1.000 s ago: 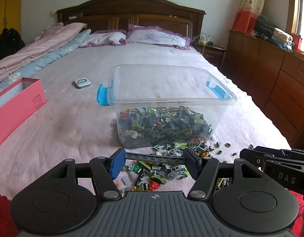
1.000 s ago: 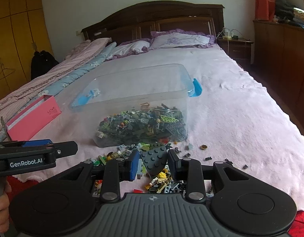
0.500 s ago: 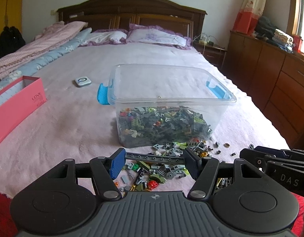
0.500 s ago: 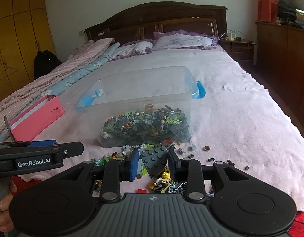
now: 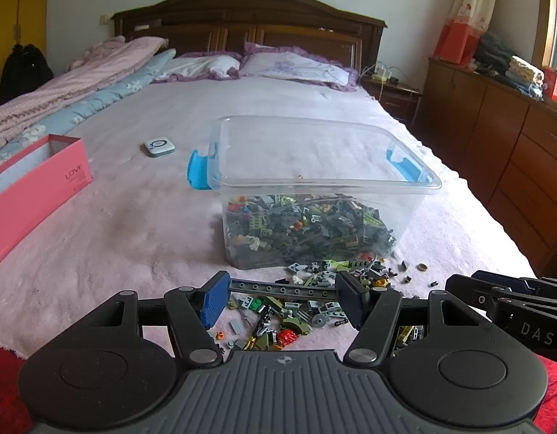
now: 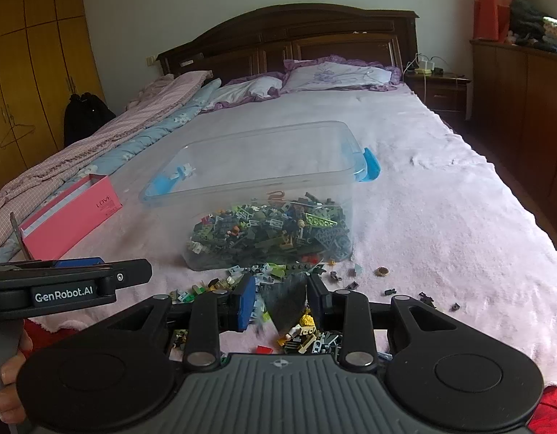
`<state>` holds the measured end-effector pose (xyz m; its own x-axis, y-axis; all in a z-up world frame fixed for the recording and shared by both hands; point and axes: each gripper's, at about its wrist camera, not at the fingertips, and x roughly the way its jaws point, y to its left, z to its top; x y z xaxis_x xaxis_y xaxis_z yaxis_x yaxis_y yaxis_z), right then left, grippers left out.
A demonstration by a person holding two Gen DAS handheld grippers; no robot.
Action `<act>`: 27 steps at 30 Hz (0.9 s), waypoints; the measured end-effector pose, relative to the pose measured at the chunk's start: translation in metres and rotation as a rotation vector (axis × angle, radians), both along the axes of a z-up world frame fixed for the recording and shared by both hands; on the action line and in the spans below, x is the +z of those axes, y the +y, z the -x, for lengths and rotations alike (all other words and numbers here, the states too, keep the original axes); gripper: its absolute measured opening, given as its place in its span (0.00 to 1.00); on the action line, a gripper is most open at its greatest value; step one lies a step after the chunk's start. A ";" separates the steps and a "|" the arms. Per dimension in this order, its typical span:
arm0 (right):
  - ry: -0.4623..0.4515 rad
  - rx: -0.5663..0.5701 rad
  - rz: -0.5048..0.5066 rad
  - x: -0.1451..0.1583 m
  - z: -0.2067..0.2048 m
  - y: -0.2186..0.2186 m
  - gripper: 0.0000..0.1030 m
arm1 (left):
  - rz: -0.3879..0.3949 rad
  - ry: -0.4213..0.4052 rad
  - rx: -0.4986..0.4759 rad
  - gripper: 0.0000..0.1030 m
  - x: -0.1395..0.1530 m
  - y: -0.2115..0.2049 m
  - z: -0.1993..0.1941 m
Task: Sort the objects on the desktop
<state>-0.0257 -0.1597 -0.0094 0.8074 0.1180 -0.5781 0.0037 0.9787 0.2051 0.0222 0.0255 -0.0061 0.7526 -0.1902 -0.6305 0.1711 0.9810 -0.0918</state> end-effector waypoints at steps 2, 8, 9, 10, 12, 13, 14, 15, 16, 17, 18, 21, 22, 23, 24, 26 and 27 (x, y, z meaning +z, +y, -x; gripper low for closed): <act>-0.001 0.000 -0.001 0.000 0.000 0.000 0.33 | 0.004 -0.002 -0.002 0.62 0.000 0.001 -0.001; 0.004 0.003 0.001 -0.002 0.000 -0.002 0.33 | 0.001 0.007 -0.002 0.62 -0.003 0.002 -0.001; 0.007 0.004 0.001 -0.003 0.000 -0.002 0.33 | 0.000 0.010 -0.001 0.62 -0.004 0.002 -0.001; 0.011 0.003 0.001 -0.005 0.000 -0.003 0.33 | -0.001 0.013 -0.001 0.62 -0.005 0.002 -0.002; 0.028 0.004 0.006 -0.010 0.000 -0.005 0.34 | -0.002 0.017 0.000 0.62 -0.006 0.003 -0.002; 0.044 0.014 0.010 -0.015 -0.002 -0.006 0.36 | -0.002 0.018 -0.001 0.62 -0.007 0.003 -0.002; 0.069 0.025 0.023 -0.021 -0.002 -0.006 0.36 | -0.005 0.019 -0.002 0.62 -0.008 0.003 -0.001; 0.093 0.036 0.036 -0.027 -0.002 -0.006 0.36 | -0.007 0.020 -0.004 0.62 -0.009 0.003 0.000; 0.112 0.038 0.053 -0.034 -0.001 -0.005 0.36 | -0.010 0.023 -0.006 0.62 -0.010 0.003 0.001; 0.141 0.041 0.070 -0.042 0.000 -0.005 0.36 | -0.012 0.028 -0.008 0.62 -0.012 0.003 0.001; 0.163 0.044 0.074 -0.048 0.001 -0.004 0.36 | -0.013 0.033 -0.009 0.62 -0.014 0.003 0.002; 0.208 0.043 0.067 -0.064 0.004 -0.005 0.36 | -0.018 0.047 -0.014 0.62 -0.018 0.002 0.002; 0.213 0.041 0.067 -0.067 0.004 -0.006 0.36 | -0.019 0.048 -0.015 0.62 -0.019 0.002 0.002; 0.217 0.041 0.069 -0.069 0.004 -0.006 0.36 | -0.020 0.049 -0.016 0.62 -0.019 0.001 0.002; 0.222 0.041 0.070 -0.072 0.004 -0.006 0.36 | -0.021 0.049 -0.017 0.62 -0.019 0.001 0.002; 0.235 0.042 0.072 -0.080 0.000 -0.005 0.36 | -0.023 0.047 -0.020 0.62 -0.019 0.000 0.003; 0.239 0.043 0.071 -0.082 0.000 -0.003 0.36 | -0.025 0.047 -0.020 0.62 -0.019 0.000 0.003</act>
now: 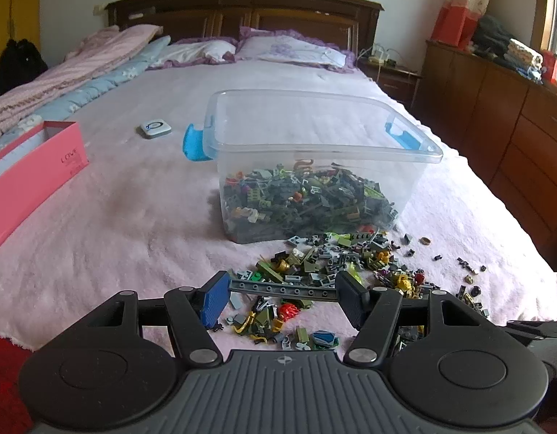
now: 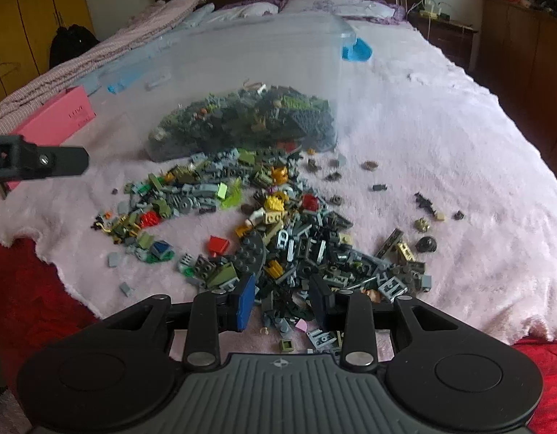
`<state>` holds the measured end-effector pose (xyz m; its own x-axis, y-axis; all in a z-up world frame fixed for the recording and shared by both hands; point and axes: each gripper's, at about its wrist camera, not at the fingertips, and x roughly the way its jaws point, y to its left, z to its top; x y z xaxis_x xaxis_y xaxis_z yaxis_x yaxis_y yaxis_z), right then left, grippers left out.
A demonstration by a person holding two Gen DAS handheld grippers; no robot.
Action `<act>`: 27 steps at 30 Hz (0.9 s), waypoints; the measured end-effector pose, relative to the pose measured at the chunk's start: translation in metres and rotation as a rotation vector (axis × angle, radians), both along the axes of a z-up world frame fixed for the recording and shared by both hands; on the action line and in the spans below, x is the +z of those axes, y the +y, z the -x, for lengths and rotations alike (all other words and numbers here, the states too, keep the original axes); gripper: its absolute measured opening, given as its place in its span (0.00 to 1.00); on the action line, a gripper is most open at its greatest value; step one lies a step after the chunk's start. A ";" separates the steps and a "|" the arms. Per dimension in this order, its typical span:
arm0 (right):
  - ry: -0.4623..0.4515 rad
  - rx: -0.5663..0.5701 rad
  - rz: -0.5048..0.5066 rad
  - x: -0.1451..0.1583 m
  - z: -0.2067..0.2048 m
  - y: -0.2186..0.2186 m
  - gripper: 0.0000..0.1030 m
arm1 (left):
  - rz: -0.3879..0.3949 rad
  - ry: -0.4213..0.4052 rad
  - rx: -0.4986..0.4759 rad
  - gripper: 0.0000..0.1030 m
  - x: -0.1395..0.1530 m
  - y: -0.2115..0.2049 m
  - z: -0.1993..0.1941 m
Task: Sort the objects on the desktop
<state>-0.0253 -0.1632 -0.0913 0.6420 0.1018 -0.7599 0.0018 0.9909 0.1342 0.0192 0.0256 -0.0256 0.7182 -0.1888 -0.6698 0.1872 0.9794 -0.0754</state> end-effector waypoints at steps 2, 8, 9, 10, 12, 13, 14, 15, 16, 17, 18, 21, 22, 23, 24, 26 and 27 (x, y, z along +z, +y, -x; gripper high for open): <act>-0.001 0.010 -0.002 -0.002 -0.001 0.003 0.36 | -0.003 0.001 0.000 0.62 0.000 0.000 0.000; -0.026 0.065 0.019 -0.004 -0.022 0.017 0.36 | -0.006 0.000 0.011 0.62 0.000 0.003 0.000; -0.024 0.070 0.020 -0.005 -0.026 0.019 0.36 | -0.007 0.000 0.013 0.62 0.001 0.004 0.000; -0.025 0.074 0.026 -0.006 -0.029 0.021 0.36 | -0.008 0.001 0.016 0.62 0.001 0.005 0.000; -0.018 0.086 0.050 -0.009 -0.033 0.026 0.36 | -0.008 0.003 0.023 0.62 0.001 0.008 0.001; -0.014 0.089 0.059 -0.011 -0.034 0.027 0.36 | -0.009 0.004 0.026 0.62 0.001 0.009 0.001; -0.015 0.089 0.061 -0.011 -0.035 0.029 0.36 | -0.008 0.005 0.030 0.62 0.001 0.011 0.001; -0.017 0.089 0.062 -0.011 -0.035 0.029 0.36 | -0.008 0.007 0.032 0.62 0.000 0.012 0.001; -0.019 0.086 0.063 -0.011 -0.035 0.029 0.36 | -0.007 0.008 0.034 0.62 0.000 0.012 0.000; -0.022 0.083 0.064 -0.011 -0.034 0.030 0.34 | -0.006 0.009 0.034 0.62 0.000 0.013 0.000; -0.023 0.081 0.065 -0.010 -0.035 0.030 0.33 | -0.004 0.009 0.033 0.62 0.000 0.013 0.000; -0.035 0.075 0.083 -0.008 -0.033 0.030 0.15 | -0.001 0.007 0.029 0.62 0.000 0.012 0.001; -0.041 0.074 0.084 -0.007 -0.032 0.030 0.07 | 0.000 0.007 0.027 0.62 0.000 0.012 0.001; -0.046 0.071 0.085 -0.006 -0.030 0.029 0.05 | 0.001 0.008 0.026 0.62 0.000 0.012 0.002; -0.051 0.067 0.085 -0.004 -0.029 0.028 0.05 | 0.002 0.008 0.024 0.62 0.000 0.011 0.002; -0.067 0.060 0.083 0.000 -0.025 0.027 0.05 | 0.004 0.009 0.022 0.62 -0.001 0.011 0.002; -0.072 0.057 0.081 0.001 -0.024 0.026 0.05 | 0.005 0.010 0.021 0.62 -0.001 0.010 0.002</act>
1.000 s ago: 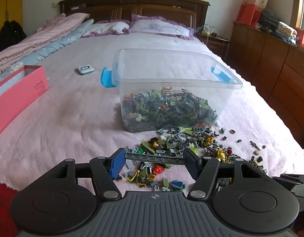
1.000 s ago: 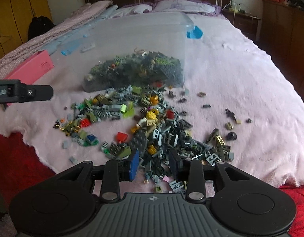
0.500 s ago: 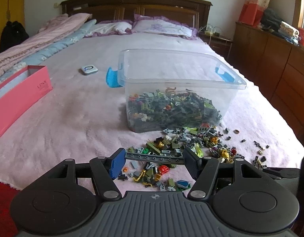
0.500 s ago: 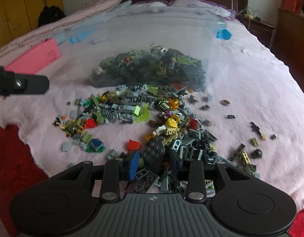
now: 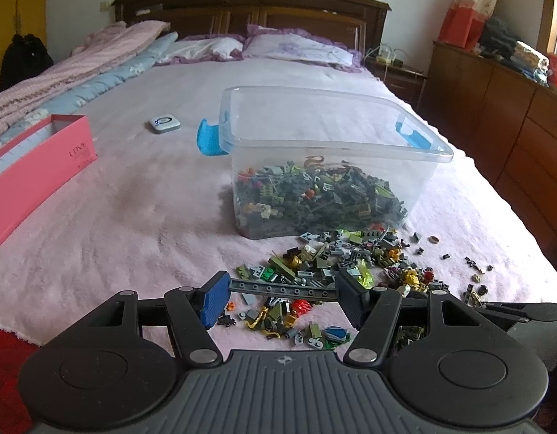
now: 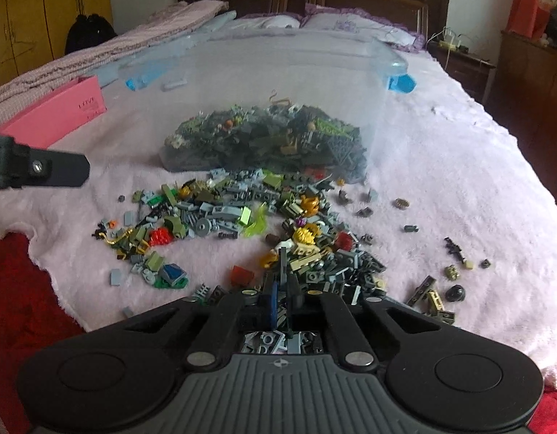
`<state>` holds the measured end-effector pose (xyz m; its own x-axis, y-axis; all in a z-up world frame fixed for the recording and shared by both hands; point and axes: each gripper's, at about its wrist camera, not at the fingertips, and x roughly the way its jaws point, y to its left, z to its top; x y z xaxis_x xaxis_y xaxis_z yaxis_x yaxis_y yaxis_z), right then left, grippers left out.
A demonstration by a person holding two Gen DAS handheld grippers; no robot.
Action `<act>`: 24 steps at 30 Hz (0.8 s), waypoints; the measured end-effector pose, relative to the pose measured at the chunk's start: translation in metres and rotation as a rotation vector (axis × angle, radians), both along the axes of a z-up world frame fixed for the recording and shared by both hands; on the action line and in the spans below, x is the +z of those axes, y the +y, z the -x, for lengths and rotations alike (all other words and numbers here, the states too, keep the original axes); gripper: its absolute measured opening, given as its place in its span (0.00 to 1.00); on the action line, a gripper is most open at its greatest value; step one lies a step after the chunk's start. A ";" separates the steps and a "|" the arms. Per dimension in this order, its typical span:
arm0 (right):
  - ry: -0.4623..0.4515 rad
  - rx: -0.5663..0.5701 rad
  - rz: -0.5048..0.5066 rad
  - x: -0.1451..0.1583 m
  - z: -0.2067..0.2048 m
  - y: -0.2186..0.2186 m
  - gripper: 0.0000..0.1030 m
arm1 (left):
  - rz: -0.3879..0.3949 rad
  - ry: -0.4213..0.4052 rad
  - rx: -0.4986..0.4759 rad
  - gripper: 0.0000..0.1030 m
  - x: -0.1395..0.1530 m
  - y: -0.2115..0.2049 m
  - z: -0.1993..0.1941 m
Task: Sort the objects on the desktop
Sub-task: 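Carry the held pieces over the clear box and open both tools to drop them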
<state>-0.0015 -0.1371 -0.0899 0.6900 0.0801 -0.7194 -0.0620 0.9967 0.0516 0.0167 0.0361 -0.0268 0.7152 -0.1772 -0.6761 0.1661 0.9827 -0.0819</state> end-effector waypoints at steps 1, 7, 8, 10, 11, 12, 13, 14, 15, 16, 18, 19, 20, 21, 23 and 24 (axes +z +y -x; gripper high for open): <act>-0.004 -0.001 -0.003 0.002 0.001 -0.001 0.05 | 0.001 0.000 -0.001 0.62 0.000 0.000 0.000; -0.046 -0.012 -0.038 0.017 0.010 -0.006 0.05 | 0.003 -0.005 -0.010 0.62 0.001 -0.003 0.002; -0.054 -0.014 -0.044 0.019 0.012 -0.007 0.05 | 0.004 -0.007 -0.012 0.62 0.001 -0.003 0.002; -0.065 -0.019 -0.056 0.024 0.013 -0.009 0.05 | 0.004 -0.008 -0.013 0.62 0.001 -0.004 0.003; -0.073 -0.022 -0.063 0.027 0.014 -0.011 0.05 | 0.004 -0.008 -0.014 0.62 0.001 -0.004 0.003; -0.077 -0.023 -0.069 0.030 0.014 -0.011 0.05 | 0.004 -0.008 -0.014 0.62 0.001 -0.004 0.003; -0.080 -0.022 -0.075 0.032 0.014 -0.012 0.05 | 0.004 -0.008 -0.015 0.62 0.001 -0.005 0.003; -0.086 -0.023 -0.079 0.034 0.014 -0.013 0.05 | 0.003 -0.010 -0.016 0.62 0.001 -0.005 0.003; -0.092 -0.021 -0.081 0.037 0.014 -0.012 0.05 | 0.002 -0.012 -0.017 0.62 0.002 -0.005 0.003; -0.097 -0.019 -0.082 0.039 0.014 -0.012 0.05 | 0.001 -0.015 -0.017 0.62 0.002 -0.006 0.003; -0.110 -0.013 -0.081 0.044 0.014 -0.012 0.05 | -0.001 -0.022 -0.020 0.62 0.005 -0.006 0.003; -0.115 -0.010 -0.081 0.046 0.014 -0.011 0.05 | -0.003 -0.027 -0.023 0.62 0.006 -0.007 0.003; -0.121 -0.006 -0.081 0.049 0.013 -0.011 0.05 | -0.004 -0.033 -0.026 0.62 0.008 -0.007 0.002; -0.126 -0.003 -0.081 0.051 0.012 -0.011 0.05 | -0.006 -0.040 -0.030 0.62 0.010 -0.008 0.001; -0.134 0.001 -0.081 0.055 0.010 -0.011 0.05 | -0.010 -0.053 -0.037 0.62 0.014 -0.010 -0.001; -0.138 0.003 -0.079 0.057 0.009 -0.011 0.05 | -0.009 -0.059 -0.041 0.62 0.016 -0.011 -0.002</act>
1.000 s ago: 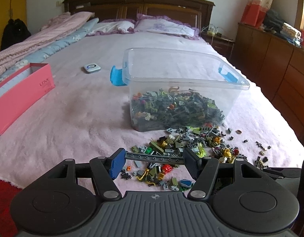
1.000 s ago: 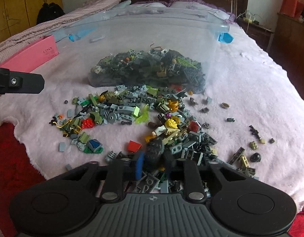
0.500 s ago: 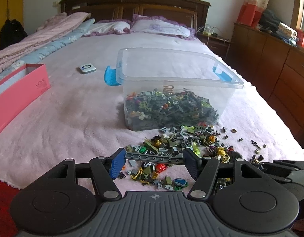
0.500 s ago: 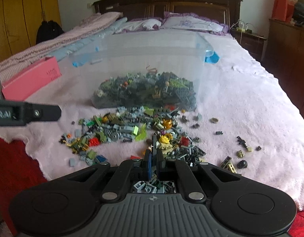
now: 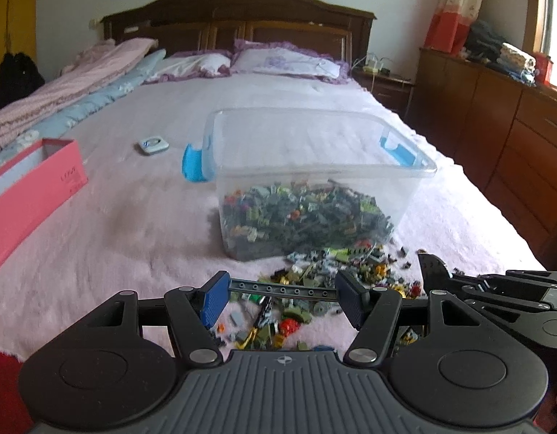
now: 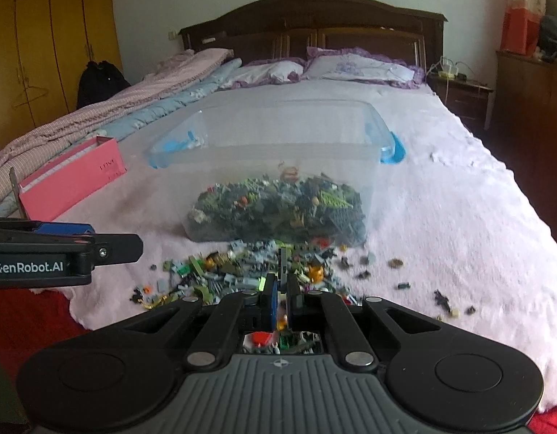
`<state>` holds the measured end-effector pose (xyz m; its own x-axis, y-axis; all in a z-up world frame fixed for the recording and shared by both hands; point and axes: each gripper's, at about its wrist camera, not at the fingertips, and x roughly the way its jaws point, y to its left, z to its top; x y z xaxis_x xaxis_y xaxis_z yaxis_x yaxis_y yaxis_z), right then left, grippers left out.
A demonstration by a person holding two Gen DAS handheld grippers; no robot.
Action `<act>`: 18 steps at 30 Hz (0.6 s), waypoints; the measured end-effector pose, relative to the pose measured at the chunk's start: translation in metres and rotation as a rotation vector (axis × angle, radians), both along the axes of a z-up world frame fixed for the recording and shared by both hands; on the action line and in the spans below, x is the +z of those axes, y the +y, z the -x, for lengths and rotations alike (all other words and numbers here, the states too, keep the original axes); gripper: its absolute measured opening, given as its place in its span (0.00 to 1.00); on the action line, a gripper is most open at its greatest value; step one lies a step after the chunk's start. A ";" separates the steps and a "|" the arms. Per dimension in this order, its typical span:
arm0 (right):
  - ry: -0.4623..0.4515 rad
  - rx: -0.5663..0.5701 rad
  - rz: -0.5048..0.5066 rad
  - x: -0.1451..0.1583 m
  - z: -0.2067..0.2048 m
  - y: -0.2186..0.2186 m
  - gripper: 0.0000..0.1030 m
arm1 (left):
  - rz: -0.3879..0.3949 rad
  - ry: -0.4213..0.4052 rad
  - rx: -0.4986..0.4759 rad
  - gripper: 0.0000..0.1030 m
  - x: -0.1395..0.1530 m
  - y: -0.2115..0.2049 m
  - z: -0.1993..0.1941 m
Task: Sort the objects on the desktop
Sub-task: 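Carry the held pieces over the clear box and open both tools to drop them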
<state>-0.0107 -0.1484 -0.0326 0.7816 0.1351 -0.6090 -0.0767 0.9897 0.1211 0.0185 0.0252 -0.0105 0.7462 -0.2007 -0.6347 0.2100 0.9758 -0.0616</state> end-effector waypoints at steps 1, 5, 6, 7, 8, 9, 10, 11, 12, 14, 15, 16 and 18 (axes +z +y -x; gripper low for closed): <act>-0.004 0.002 0.001 0.002 -0.001 0.000 0.05 | 0.000 -0.006 -0.004 0.62 0.002 -0.001 -0.001; -0.015 0.002 0.000 0.008 -0.005 -0.001 0.05 | -0.003 -0.033 -0.022 0.62 0.010 -0.006 -0.007; -0.019 0.003 -0.001 0.010 -0.006 -0.002 0.05 | -0.005 -0.039 -0.027 0.62 0.011 -0.008 -0.008; -0.023 0.004 -0.002 0.012 -0.007 -0.002 0.05 | -0.007 -0.044 -0.031 0.62 0.013 -0.009 -0.010; -0.027 0.004 -0.001 0.014 -0.009 -0.002 0.05 | -0.008 -0.049 -0.035 0.62 0.014 -0.011 -0.011; -0.031 0.004 0.000 0.015 -0.010 -0.003 0.05 | -0.010 -0.054 -0.037 0.62 0.016 -0.012 -0.013; -0.035 0.005 0.000 0.017 -0.012 -0.004 0.05 | -0.012 -0.058 -0.039 0.62 0.017 -0.013 -0.014; -0.038 0.007 0.000 0.019 -0.014 -0.004 0.05 | -0.014 -0.063 -0.041 0.62 0.019 -0.014 -0.017; -0.042 0.009 0.000 0.020 -0.016 -0.004 0.05 | -0.014 -0.066 -0.043 0.62 0.020 -0.015 -0.019; -0.051 0.015 0.003 0.024 -0.021 -0.004 0.05 | -0.016 -0.074 -0.046 0.62 0.023 -0.016 -0.023; -0.057 0.019 0.006 0.027 -0.023 -0.004 0.05 | -0.017 -0.078 -0.047 0.62 0.025 -0.017 -0.025; -0.062 0.021 0.007 0.029 -0.026 -0.004 0.05 | -0.017 -0.082 -0.047 0.62 0.026 -0.017 -0.028; -0.072 0.025 0.008 0.032 -0.032 -0.003 0.05 | -0.019 -0.090 -0.050 0.62 0.029 -0.019 -0.033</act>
